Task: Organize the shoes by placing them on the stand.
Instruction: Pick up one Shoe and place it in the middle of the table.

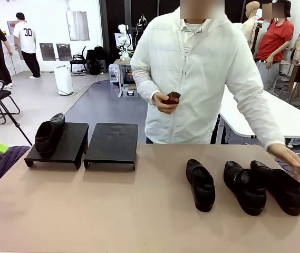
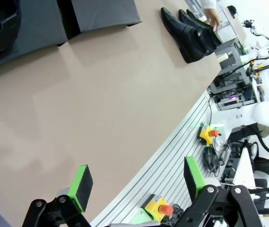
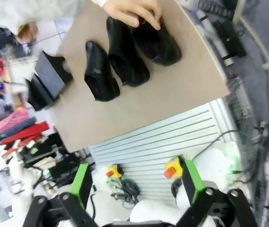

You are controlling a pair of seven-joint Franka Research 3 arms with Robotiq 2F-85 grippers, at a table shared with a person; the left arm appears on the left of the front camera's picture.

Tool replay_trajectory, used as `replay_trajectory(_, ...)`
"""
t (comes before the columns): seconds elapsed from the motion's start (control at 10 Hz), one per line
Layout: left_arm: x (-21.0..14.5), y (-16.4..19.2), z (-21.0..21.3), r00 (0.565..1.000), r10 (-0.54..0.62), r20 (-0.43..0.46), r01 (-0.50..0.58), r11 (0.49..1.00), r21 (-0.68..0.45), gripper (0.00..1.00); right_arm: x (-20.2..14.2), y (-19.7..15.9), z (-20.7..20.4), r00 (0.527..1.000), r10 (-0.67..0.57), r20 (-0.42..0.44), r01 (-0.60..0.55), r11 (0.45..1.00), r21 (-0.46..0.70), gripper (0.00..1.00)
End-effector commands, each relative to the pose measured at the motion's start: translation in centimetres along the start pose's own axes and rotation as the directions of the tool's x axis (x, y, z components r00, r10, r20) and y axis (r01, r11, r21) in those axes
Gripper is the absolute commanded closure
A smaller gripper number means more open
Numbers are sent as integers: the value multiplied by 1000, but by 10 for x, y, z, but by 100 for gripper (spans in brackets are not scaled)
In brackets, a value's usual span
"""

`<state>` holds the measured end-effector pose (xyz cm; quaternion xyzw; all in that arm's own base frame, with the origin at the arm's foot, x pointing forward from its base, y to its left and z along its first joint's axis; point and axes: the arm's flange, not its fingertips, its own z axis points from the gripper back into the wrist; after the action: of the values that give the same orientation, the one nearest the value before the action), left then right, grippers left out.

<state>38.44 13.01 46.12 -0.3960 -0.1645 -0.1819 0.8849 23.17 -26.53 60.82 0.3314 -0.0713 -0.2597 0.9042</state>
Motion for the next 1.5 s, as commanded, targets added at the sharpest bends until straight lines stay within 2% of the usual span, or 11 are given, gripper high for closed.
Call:
replay_trajectory(0.0,-2,-2,1,1000,1,-6,-1,1000,-1,0,-4,69,-59,992,126,-19,-127,990,-58,0)
replay_trajectory(0.2,-2,-2,1,1000,1,-6,-1,1000,-1,0,-28,165,-158,952,290,-99,-304,935,-183,0)
replay_trajectory(0.3,-2,-2,1,1000,1,-6,-1,1000,-1,0,-42,208,-215,921,353,-167,-386,890,-243,0)
replay_trajectory(0.4,-2,-2,1,1000,1,-6,-1,1000,-1,0,-57,243,-275,895,400,-196,-442,850,-287,0)
replay_trajectory(0.6,-2,-2,1,1000,1,-6,-1,1000,-1,0,-85,289,-368,842,492,-220,-539,767,-348,0)
replay_trajectory(0.7,-2,-2,1,1000,1,-6,-1,1000,-1,0,-94,300,-396,819,528,-226,-573,720,-392,0)
replay_trajectory(0.8,-2,-2,1,1000,1,-6,-1,1000,-1,0,-101,304,-415,813,532,-236,-580,710,-399,0)
replay_trajectory(0.9,-2,-2,1,1000,1,-6,-1,1000,-1,0,-99,299,-410,834,514,-202,-549,731,-404,0)
replay_trajectory(1.0,-2,-2,1,1000,1,-6,-1,1000,-1,0,-122,299,-420,792,553,-259,-610,710,-351,0)
replay_trajectory(1.3,-2,-2,1,1000,1,-6,-1,1000,-1,0,-112,297,-428,795,549,-259,-607,708,-361,0)
replay_trajectory(1.4,-2,-2,1,1000,1,-6,-1,1000,-1,0,-86,306,-461,816,519,-252,-577,717,-391,0)
